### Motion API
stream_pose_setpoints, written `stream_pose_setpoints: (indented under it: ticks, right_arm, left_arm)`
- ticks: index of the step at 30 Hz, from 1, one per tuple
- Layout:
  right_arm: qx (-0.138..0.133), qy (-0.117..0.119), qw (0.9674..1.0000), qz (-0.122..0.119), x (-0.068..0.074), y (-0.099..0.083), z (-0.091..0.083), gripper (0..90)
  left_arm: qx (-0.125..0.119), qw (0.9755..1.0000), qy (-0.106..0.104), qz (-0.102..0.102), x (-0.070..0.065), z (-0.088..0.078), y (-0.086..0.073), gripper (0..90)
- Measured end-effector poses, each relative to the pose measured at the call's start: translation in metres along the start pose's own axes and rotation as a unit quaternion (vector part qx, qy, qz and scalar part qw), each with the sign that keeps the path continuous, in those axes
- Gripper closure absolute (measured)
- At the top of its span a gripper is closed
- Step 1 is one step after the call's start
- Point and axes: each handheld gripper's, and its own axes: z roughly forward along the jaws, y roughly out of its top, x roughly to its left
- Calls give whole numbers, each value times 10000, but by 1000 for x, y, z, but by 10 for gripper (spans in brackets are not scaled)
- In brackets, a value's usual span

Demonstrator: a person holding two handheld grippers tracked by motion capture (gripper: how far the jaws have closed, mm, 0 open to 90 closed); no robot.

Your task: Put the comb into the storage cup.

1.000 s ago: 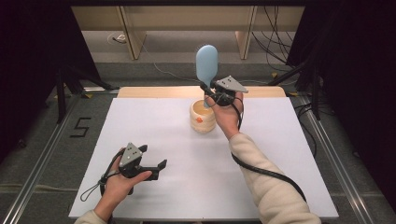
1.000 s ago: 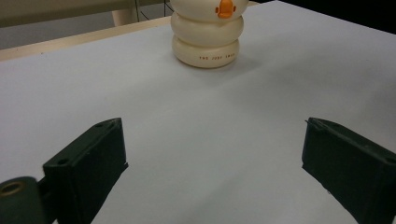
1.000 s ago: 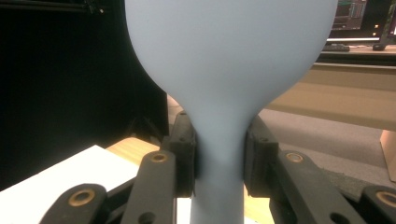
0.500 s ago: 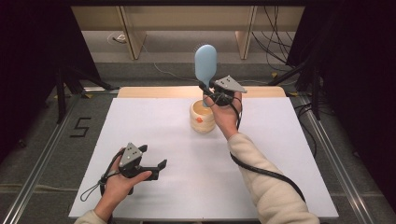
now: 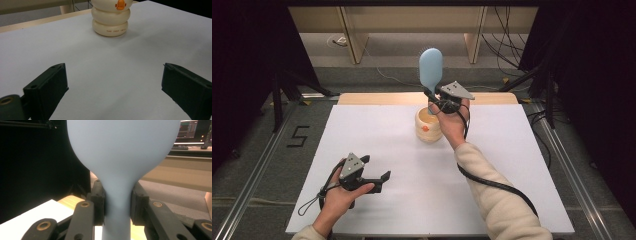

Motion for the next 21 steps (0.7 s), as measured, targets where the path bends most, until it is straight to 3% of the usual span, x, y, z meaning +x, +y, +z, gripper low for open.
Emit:
stream_pose_setpoints:
  ticks: [21]
  right_arm:
    - [29,-6,10000,-34,1,-7,3,705]
  left_arm:
    - [7,10000,-6,8,0,0,0,60]
